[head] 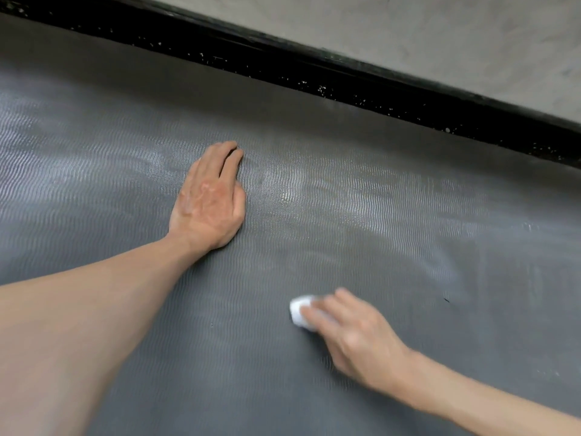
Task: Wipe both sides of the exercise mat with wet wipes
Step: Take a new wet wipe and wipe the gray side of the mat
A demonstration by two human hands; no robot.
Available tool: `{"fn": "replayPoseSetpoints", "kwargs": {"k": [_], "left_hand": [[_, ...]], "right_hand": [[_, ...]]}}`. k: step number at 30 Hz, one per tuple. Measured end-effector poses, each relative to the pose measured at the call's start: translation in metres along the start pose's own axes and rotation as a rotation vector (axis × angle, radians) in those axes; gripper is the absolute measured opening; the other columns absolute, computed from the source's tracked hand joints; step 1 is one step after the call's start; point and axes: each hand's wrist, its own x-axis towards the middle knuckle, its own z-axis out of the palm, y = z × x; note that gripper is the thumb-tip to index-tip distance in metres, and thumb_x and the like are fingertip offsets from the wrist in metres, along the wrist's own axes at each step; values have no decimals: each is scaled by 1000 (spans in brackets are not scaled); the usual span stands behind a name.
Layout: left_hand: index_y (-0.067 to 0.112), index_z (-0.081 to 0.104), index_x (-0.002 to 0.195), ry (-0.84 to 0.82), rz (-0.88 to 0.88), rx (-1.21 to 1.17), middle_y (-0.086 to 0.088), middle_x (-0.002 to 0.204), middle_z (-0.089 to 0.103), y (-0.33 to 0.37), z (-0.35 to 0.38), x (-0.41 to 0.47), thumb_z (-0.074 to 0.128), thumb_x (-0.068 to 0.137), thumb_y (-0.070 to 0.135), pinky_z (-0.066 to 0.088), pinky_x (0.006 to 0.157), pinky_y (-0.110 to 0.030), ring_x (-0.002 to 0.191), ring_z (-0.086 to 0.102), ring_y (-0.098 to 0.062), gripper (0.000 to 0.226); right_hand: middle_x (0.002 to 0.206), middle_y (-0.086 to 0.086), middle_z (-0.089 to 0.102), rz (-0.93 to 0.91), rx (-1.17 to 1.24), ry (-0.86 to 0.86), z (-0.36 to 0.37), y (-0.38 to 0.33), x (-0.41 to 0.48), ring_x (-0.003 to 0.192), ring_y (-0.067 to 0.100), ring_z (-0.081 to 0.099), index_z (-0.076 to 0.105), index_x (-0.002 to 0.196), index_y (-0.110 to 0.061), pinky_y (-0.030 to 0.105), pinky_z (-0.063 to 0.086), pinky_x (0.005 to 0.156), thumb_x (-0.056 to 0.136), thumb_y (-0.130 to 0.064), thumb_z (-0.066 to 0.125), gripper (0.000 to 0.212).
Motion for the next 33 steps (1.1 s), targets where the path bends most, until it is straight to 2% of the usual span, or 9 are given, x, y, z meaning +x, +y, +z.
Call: {"fn": "replayPoseSetpoints", "kwargs": {"k": [4, 9, 15, 18, 21, 23, 28, 30, 33], "left_hand": [[-1, 42, 140, 4, 0, -1, -11, 147, 39, 0, 0, -1, 43, 94, 14, 25, 118, -39, 137, 34, -25, 48], [-1, 42, 139, 10, 8, -2, -11, 145, 40, 0, -1, -1, 42, 94, 14, 28, 116, -39, 135, 36, -25, 48], [0, 42, 140, 18, 7, -10, -10, 146, 39, 0, -1, -2, 40, 94, 15, 27, 117, -39, 136, 35, -25, 48], [1, 42, 140, 32, -2, -19, -10, 147, 39, 0, -1, -3, 40, 95, 15, 26, 117, -37, 137, 34, -24, 47], [1, 42, 142, 32, 5, -29, -10, 149, 39, -1, -1, -4, 41, 96, 15, 24, 118, -36, 139, 33, -24, 48], [1, 41, 143, 40, 15, -31, -10, 150, 38, 0, 0, -4, 41, 96, 15, 23, 118, -36, 140, 32, -24, 49], [0, 41, 143, 64, 24, -29, -12, 150, 38, 3, 0, -6, 41, 97, 15, 23, 118, -36, 140, 32, -26, 49], [-2, 41, 143, 62, 31, -21, -15, 150, 39, 2, 1, -8, 41, 97, 14, 23, 118, -38, 140, 32, -28, 48], [-4, 44, 140, 58, 27, -7, -18, 148, 40, 1, 3, -17, 42, 97, 12, 25, 116, -41, 138, 34, -32, 46]], "right_hand": [[83, 7, 59, -96, 10, -87, -5, -9, -15, 66, 23, 39, 68, 99, -6, 35, 43, 57, 95, -3, 37, 32], [82, 10, 59, 163, -56, 127, -3, 14, 29, 67, 26, 45, 68, 100, -3, 39, 44, 54, 76, 10, 56, 29], [86, 9, 59, 25, 32, -3, 7, -18, -8, 71, 25, 44, 64, 104, -8, 38, 44, 57, 72, 8, 57, 36], [83, 10, 60, 153, 34, 163, 1, 4, 22, 71, 30, 52, 64, 106, -12, 36, 47, 57, 79, 4, 49, 34], [82, 11, 59, 257, -58, 283, 9, 2, 34, 69, 30, 51, 69, 94, -4, 39, 46, 56, 73, 10, 51, 32], [83, 11, 59, 195, -54, 258, 19, -17, 16, 71, 27, 47, 68, 96, -4, 35, 42, 60, 73, 9, 50, 32], [85, 11, 59, 30, -23, 61, 24, -45, -21, 71, 24, 42, 67, 101, -6, 36, 42, 55, 80, 3, 44, 33], [84, 11, 59, 130, -28, 131, 16, -31, -8, 71, 27, 48, 67, 100, -10, 35, 43, 54, 79, 1, 45, 32], [82, 12, 60, 314, -95, 262, 14, -24, 8, 68, 31, 52, 69, 91, -4, 36, 46, 51, 72, 9, 52, 29]]}}
